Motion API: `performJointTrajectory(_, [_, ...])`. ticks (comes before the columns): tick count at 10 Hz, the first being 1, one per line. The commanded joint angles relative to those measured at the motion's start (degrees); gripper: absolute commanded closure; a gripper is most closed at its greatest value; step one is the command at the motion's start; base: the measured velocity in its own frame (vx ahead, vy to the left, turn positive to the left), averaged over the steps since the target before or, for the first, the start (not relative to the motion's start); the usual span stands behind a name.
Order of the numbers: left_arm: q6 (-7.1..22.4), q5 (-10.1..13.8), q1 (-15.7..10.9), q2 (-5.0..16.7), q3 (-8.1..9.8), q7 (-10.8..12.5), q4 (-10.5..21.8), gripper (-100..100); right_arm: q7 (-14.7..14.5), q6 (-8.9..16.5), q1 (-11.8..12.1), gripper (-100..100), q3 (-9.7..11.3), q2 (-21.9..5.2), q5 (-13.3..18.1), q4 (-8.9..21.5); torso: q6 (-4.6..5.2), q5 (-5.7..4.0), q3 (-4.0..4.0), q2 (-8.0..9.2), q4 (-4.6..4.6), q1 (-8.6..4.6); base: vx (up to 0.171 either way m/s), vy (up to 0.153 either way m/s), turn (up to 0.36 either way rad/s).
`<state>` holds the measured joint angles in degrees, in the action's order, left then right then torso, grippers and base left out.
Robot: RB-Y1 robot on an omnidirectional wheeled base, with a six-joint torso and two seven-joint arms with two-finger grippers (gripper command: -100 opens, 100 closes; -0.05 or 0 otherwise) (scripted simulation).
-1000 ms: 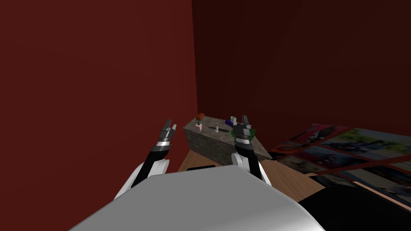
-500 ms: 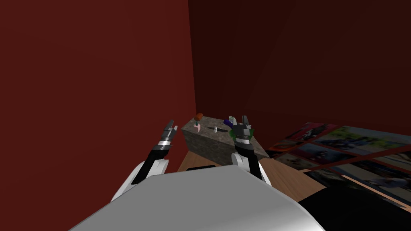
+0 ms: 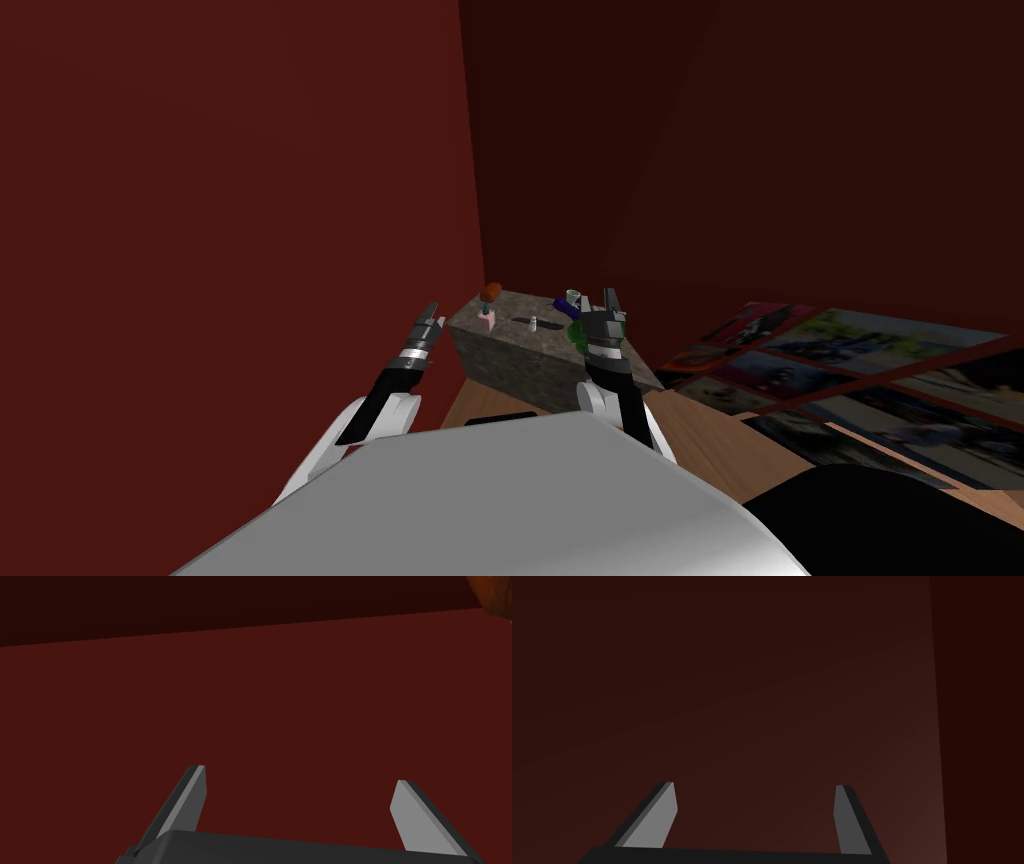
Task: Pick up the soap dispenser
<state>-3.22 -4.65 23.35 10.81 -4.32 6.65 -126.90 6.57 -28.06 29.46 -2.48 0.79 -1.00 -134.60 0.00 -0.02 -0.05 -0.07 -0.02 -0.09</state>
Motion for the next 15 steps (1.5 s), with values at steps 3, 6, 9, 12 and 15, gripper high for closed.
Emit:
performJointTrajectory(3, [5.18, 0.15, -0.97, 0.46, -0.06, 1.35, -0.03, -100, 0.0, 0.0, 0.0, 0, 0.0, 0.0, 0.0, 0.0, 0.0, 0.0, 0.01, 0.01, 0.0, 0.01, 0.02, -0.021, -0.053])
performJointTrajectory(6, [9.14, 0.19, -1.59, 0.31, -0.22, 2.29, -0.09, -100, 0.0, 0.0, 0.0, 0, 0.0, 0.0, 0.0, 0.0, -0.01, 0.0, -0.01, -0.01, 0.0, 0.0, 0.025, -0.022, -0.053])
performJointTrajectory(9, [12.94, 0.23, -2.19, -0.16, -0.39, 3.24, -0.21, -100, 0.0, 0.0, 0.0, 0, 0.0, 0.0, 0.0, 0.0, -0.01, -0.01, -0.02, -0.03, -0.01, -0.02, 0.026, -0.024, -0.062])
performJointTrajectory(12, [16.68, 0.27, -2.77, -0.94, -0.55, 4.18, -0.37, -100, 0.0, 0.0, 0.0, 0, 0.0, 0.0, 0.0, 0.0, -0.01, 0.0, 0.0, 0.01, 0.0, -0.01, 0.018, -0.019, -0.052])
performJointTrajectory(15, [21.71, 0.32, -3.59, -2.62, -0.78, 5.52, -0.66, -100, 0.0, 0.0, 0.0, 0, 0.0, 0.0, 0.0, 0.0, -0.01, 0.0, 0.0, 0.0, 0.0, 0.0, 0.026, -0.02, -0.065])
